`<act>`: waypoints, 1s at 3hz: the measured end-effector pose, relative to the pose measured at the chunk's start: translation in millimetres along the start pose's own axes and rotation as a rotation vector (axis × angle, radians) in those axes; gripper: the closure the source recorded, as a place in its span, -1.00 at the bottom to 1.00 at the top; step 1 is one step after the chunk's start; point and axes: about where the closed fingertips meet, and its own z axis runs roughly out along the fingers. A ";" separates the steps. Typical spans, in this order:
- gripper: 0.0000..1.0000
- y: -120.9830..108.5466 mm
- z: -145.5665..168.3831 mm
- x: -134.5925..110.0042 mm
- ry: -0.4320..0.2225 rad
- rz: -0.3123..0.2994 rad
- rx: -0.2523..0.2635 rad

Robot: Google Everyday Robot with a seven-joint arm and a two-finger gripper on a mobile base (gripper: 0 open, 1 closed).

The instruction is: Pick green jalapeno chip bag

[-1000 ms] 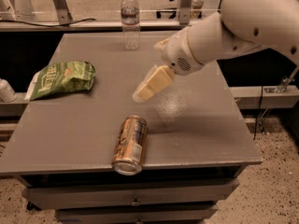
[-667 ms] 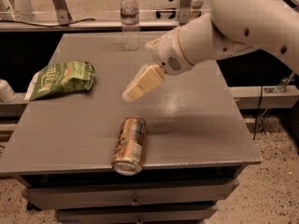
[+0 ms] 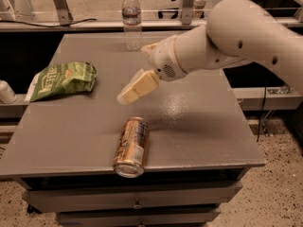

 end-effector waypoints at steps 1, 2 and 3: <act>-1.00 -12.6 43.4 -11.6 -0.092 -0.015 -0.023; -1.00 -19.0 80.2 -22.5 -0.152 -0.027 -0.049; -1.00 -18.7 113.9 -34.6 -0.192 -0.043 -0.087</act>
Offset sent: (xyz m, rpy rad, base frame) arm 0.0669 0.1104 -0.0345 0.2124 -0.0501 0.1151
